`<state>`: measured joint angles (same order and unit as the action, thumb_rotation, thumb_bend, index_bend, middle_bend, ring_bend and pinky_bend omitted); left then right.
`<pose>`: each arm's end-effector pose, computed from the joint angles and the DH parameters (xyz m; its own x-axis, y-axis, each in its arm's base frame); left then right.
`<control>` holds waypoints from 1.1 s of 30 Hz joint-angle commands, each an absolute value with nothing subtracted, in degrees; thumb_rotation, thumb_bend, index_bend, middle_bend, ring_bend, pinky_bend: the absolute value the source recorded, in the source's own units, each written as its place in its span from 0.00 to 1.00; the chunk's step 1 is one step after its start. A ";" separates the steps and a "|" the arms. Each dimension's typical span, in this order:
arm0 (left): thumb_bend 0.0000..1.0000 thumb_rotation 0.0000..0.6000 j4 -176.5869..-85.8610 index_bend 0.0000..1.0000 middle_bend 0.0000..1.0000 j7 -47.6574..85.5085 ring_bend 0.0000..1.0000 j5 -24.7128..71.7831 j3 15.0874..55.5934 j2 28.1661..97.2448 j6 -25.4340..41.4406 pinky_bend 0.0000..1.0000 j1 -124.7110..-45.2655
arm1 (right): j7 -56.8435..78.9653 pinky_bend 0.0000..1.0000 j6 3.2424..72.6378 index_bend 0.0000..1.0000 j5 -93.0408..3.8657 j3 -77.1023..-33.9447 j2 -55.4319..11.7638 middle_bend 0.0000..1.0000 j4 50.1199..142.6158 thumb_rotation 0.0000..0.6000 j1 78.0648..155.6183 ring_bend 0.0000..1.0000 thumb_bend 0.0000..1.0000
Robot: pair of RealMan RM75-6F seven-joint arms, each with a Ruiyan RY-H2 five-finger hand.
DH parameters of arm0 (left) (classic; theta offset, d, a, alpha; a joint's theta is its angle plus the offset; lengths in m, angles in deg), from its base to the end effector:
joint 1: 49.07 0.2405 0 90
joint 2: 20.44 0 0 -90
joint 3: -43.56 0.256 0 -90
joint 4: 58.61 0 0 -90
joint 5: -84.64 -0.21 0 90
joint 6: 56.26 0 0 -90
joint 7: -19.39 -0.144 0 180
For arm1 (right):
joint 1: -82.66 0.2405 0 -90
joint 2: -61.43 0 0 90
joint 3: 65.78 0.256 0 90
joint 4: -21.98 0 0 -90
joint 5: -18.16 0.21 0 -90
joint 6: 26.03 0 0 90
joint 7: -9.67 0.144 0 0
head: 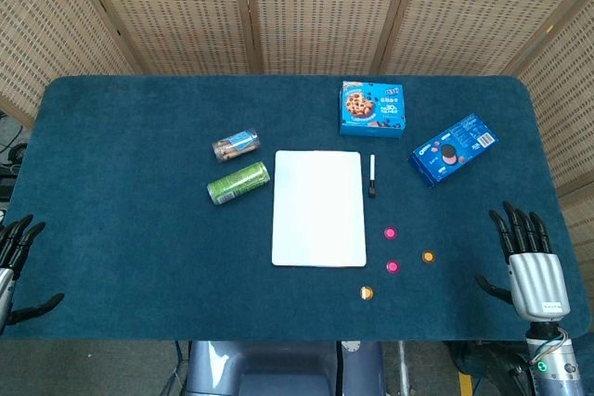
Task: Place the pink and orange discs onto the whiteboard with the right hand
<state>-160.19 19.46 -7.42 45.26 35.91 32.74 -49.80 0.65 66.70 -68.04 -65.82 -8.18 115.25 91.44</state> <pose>-0.2887 0.1414 0.1800 0.3752 0.0418 0.9260 0.9267 -0.0417 -0.3736 -0.2834 -0.1888 0.1383 0.4322 0.1030 0.8959 -0.8958 -0.0647 0.4397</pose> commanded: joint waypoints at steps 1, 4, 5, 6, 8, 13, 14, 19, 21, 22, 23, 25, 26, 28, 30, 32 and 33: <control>0.00 1.00 -160.13 0.00 0.00 19.21 0.00 -7.32 45.22 36.05 32.66 0.00 -49.81 | 2.13 0.00 65.49 0.00 -68.34 -65.39 -8.02 0.00 114.59 1.00 91.43 0.00 0.00; 0.00 1.00 -160.17 0.00 0.00 19.00 0.00 -6.99 45.21 36.11 32.24 0.00 -49.91 | 3.17 0.00 64.49 0.00 -68.87 -65.16 -8.24 0.00 113.96 1.00 91.81 0.00 0.00; 0.00 1.00 -160.21 0.00 0.00 18.94 0.00 -6.92 45.18 36.12 32.18 0.00 -49.93 | 3.44 0.00 64.08 0.01 -69.11 -65.15 -8.30 0.00 113.78 1.00 92.01 0.00 0.00; 0.00 1.00 -160.22 0.00 0.00 18.83 0.00 -6.80 45.13 36.17 32.10 0.00 -49.97 | 4.00 0.00 63.24 0.02 -69.49 -65.14 -8.42 0.00 113.68 1.00 92.47 0.00 0.00; 0.00 1.00 -160.20 0.00 0.00 18.53 0.00 -6.66 45.06 36.30 31.90 0.00 -50.07 | 4.90 0.00 61.07 0.06 -69.85 -65.08 -8.50 0.00 113.85 1.00 93.59 0.00 0.00; 0.00 1.00 -160.50 0.00 0.00 17.33 0.00 -5.23 44.59 36.66 30.41 0.00 -50.73 | 3.02 0.00 48.16 0.17 -67.47 -62.28 -9.31 0.00 116.71 1.00 101.38 0.00 0.01; 0.00 1.00 -160.62 0.00 0.00 17.09 0.00 -4.71 44.42 36.72 30.05 0.00 -50.89 | 1.46 0.00 45.12 0.21 -65.24 -61.06 -10.02 0.00 117.14 1.00 103.16 0.00 0.02; 0.00 1.00 -160.86 0.00 0.00 16.26 0.00 -3.61 44.29 36.89 28.61 0.00 -51.44 | -2.39 0.00 37.67 0.30 -58.07 -58.36 -13.60 0.00 116.66 1.00 107.46 0.00 0.14; 0.00 1.00 -160.86 0.00 0.00 16.04 0.00 -3.23 44.24 36.95 27.95 0.00 -51.74 | -4.02 0.00 35.35 0.30 -54.64 -57.22 -16.28 0.00 114.69 1.00 109.12 0.00 0.19; 0.00 1.00 -160.86 0.00 0.00 16.06 0.00 -3.08 44.21 36.95 27.87 0.00 -51.77 | -4.61 0.00 34.61 0.31 -53.26 -56.84 -17.38 0.00 113.83 1.00 109.67 0.00 0.20; 0.00 1.00 -160.85 0.00 0.00 16.08 0.00 -2.95 44.17 36.94 27.82 0.00 -51.79 | -5.22 0.00 34.15 0.31 -52.19 -56.58 -18.20 0.00 113.19 1.00 110.07 0.00 0.22; 0.00 1.00 -160.85 0.00 0.00 16.22 0.00 -2.74 44.10 36.87 27.70 0.00 -51.86 | -6.28 0.00 33.34 0.31 -50.53 -56.32 -19.41 0.00 112.09 1.00 110.72 0.00 0.23; 0.00 1.00 -160.85 0.00 0.00 16.36 0.00 -2.55 44.04 36.81 27.54 0.00 -51.92 | -7.16 0.00 32.78 0.32 -49.30 -56.20 -20.30 0.00 111.22 1.00 111.18 0.00 0.23; 0.00 1.00 -160.85 0.00 0.00 16.69 0.00 -2.19 43.91 36.64 27.23 0.00 -52.10 | -8.59 0.00 31.86 0.32 -47.30 -56.11 -21.93 0.00 109.57 1.00 111.95 0.00 0.24; 0.00 1.00 -160.83 0.00 0.00 16.81 0.00 -1.98 43.85 36.56 27.02 0.00 -52.21 | -9.81 0.00 31.59 0.33 -46.08 -56.15 -23.13 0.00 108.33 1.00 112.46 0.00 0.25; 0.00 1.00 -160.82 0.00 0.00 16.85 0.00 -1.84 43.83 36.53 26.71 0.00 -52.37 | -10.37 0.00 31.11 0.34 -44.92 -56.08 -24.18 0.00 107.34 1.00 112.95 0.00 0.25; 0.00 1.00 -160.83 0.00 0.00 16.85 0.00 -1.78 43.83 36.53 26.61 0.00 -52.42 | -10.64 0.00 30.83 0.34 -44.46 -56.06 -24.54 0.00 106.87 1.00 113.19 0.00 0.25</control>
<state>-160.82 16.84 -1.82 43.83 36.54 26.66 -52.38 -10.23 31.23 -44.94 -56.17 -24.07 107.34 112.80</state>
